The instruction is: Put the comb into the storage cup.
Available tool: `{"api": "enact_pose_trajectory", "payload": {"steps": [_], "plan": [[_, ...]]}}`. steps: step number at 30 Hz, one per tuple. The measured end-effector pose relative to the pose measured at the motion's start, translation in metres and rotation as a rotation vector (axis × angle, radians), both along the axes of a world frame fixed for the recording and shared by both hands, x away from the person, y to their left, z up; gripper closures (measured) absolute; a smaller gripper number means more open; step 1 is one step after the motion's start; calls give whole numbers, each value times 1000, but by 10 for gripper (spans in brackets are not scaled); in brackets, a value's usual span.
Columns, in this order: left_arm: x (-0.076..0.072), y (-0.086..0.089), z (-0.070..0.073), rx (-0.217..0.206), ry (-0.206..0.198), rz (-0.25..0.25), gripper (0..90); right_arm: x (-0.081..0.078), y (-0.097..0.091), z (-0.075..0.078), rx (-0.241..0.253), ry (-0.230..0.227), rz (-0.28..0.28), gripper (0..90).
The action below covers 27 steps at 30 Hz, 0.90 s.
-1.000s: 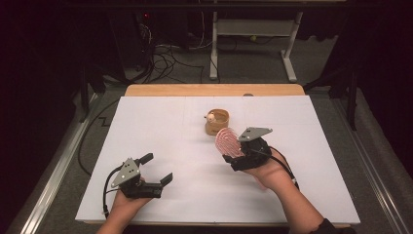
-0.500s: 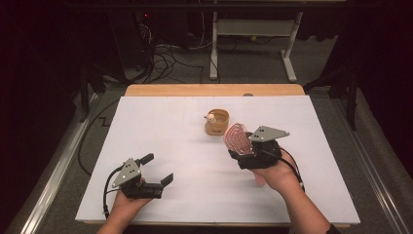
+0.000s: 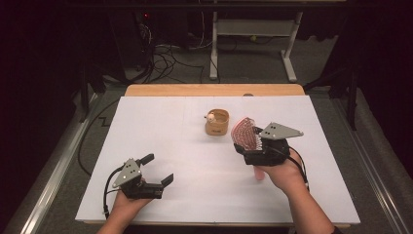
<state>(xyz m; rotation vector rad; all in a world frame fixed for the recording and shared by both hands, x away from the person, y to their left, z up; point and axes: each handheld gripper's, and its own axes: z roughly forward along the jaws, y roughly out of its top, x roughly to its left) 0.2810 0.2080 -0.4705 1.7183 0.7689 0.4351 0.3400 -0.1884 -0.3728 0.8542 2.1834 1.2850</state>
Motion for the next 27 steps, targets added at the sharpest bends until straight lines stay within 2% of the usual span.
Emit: {"api": "enact_pose_trajectory", "payload": {"steps": [10, 18, 20, 27], "plan": [[-1, -1, 0, -2, 4, -6, 0, -5, -3, 4, 28, -38, -17, 200], [-1, -2, 0, -4, 9, -13, 0, -7, -4, 0, 60, -62, -30, 200], [-1, -2, 0, -4, 9, -10, 0, -9, -5, -1, 68, -88, -34, 200], [-2, -3, 0, -4, 10, -8, 0, -11, -5, -2, 103, -121, -36, 199]]}}
